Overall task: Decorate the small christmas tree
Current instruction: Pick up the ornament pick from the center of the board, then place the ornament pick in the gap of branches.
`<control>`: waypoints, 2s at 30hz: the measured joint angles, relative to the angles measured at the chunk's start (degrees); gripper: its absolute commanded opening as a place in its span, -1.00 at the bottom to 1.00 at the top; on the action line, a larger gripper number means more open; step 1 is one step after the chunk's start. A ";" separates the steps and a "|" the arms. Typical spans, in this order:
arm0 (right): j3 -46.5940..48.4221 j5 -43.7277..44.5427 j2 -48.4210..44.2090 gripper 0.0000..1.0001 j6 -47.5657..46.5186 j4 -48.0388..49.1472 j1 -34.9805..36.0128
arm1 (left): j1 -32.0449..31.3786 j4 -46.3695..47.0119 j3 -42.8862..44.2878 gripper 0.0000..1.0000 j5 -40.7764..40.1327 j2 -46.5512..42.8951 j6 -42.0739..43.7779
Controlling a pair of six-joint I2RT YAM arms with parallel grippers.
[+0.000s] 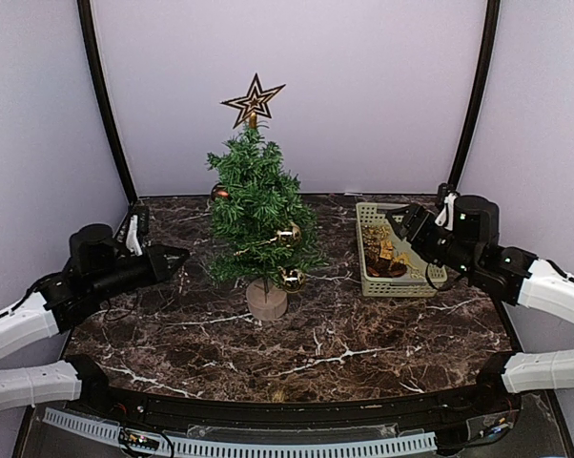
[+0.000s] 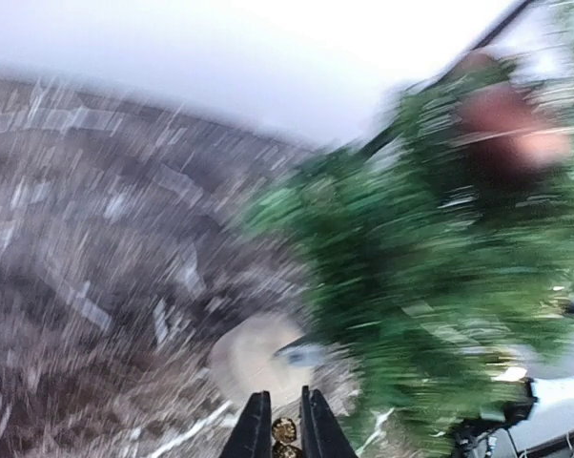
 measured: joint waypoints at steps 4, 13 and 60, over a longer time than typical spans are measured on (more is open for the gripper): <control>0.00 0.37 -0.07 0.52 -0.24 -0.17 -0.26 | -0.11 3.28 0.33 -0.72 3.21 -10.60 3.56; 0.02 0.37 -0.09 0.53 -1.07 -0.26 -0.55 | -14.49 6.95 20.17 -0.72 4.48 4.26 13.53; -0.74 0.57 -2.51 0.53 -0.87 -0.17 -0.85 | -20.59 19.02 22.77 -0.19 -13.44 21.27 11.50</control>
